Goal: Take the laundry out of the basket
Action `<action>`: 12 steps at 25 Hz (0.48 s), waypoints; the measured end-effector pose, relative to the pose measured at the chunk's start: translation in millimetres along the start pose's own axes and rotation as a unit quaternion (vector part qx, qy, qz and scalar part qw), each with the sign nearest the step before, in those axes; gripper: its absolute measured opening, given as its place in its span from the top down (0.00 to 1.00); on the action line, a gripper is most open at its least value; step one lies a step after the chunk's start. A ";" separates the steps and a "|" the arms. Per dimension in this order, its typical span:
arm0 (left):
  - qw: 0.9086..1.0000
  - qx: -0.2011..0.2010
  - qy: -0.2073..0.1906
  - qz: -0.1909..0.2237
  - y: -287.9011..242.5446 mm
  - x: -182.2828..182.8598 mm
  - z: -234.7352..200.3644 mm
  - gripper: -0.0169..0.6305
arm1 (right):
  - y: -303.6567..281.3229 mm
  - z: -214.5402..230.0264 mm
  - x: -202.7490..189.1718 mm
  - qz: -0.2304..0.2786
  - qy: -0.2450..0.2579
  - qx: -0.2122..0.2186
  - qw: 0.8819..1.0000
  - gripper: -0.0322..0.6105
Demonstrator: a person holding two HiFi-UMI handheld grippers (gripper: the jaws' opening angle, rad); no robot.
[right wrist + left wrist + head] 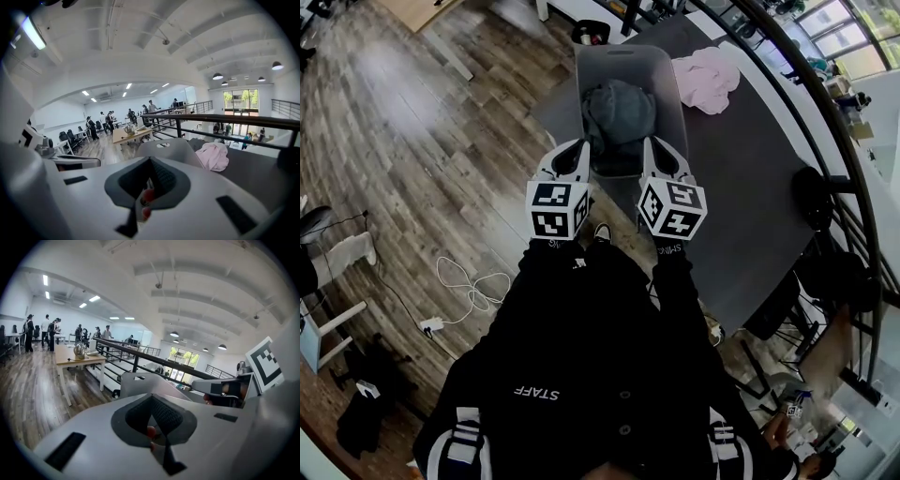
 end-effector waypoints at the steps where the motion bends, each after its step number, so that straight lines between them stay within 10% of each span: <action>1: 1.000 0.000 0.004 -0.004 -4.4 -0.9 -3.5 0.97 | -7.1 -0.6 -0.3 -0.007 0.006 0.001 1.000 0.93; 12: 0.999 0.011 0.026 -0.045 -61.8 0.1 -37.2 0.97 | -88.4 8.7 -7.0 -0.073 0.037 0.011 0.997 0.92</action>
Point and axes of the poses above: the fingertips, and each gripper's own axes: y backward along the fingers, z to its right, x out of its top, the point moved 9 cm from there along y, backward along the fingers, and after that the axes turned 8 degrees about -x, right-handed, at the moved point
